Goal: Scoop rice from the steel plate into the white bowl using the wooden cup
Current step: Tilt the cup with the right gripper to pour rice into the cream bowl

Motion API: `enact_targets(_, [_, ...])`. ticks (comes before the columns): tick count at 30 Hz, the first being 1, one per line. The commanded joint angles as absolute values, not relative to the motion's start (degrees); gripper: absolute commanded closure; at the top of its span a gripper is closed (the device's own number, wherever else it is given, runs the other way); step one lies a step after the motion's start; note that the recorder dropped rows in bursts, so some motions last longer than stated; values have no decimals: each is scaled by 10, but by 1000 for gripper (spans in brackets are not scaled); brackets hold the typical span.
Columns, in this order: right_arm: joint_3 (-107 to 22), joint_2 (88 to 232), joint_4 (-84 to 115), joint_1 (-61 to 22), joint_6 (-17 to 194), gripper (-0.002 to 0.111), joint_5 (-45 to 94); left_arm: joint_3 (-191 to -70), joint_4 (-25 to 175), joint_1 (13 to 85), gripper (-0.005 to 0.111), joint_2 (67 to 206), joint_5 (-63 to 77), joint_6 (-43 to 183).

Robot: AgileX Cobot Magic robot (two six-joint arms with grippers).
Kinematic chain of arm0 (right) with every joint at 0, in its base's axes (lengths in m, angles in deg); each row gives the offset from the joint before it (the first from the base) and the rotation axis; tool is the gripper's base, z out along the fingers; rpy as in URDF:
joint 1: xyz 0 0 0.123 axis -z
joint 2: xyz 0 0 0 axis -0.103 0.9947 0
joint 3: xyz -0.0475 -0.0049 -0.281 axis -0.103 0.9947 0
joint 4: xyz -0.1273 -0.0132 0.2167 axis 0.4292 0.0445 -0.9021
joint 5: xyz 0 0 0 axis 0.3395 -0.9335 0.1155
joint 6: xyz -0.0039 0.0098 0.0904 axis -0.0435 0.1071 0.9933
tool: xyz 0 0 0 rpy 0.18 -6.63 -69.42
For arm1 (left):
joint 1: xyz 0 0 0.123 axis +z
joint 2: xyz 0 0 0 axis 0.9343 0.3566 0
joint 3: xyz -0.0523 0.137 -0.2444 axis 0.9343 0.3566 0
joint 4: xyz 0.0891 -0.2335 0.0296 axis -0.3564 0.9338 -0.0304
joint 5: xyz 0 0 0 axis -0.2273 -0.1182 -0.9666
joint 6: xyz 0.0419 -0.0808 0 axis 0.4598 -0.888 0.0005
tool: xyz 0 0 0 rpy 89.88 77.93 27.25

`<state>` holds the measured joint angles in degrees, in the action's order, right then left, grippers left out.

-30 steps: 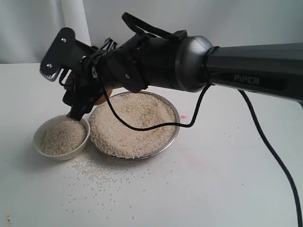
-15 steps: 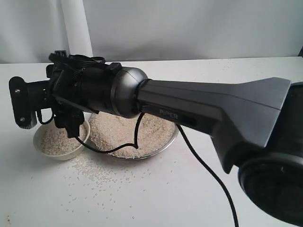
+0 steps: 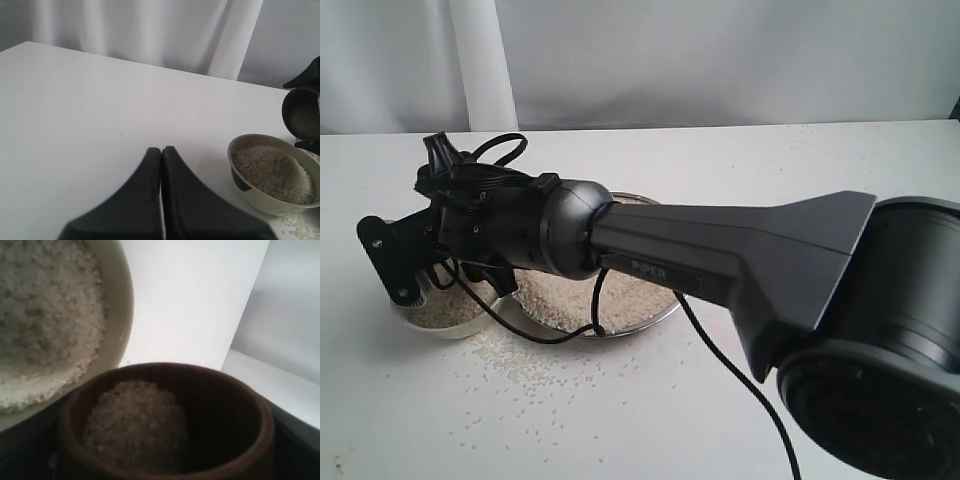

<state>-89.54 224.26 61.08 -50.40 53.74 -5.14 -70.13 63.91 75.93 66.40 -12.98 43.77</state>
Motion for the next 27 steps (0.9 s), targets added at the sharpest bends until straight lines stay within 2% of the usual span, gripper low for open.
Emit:
enact_targets(1, [-901,2238,648,-508,533,108,-43,-701,642,759,107,668,-126,436])
enact_targets(27, [-901,2257,770,-528,519,108,-46,-701,642,759,107,668,-126,436])
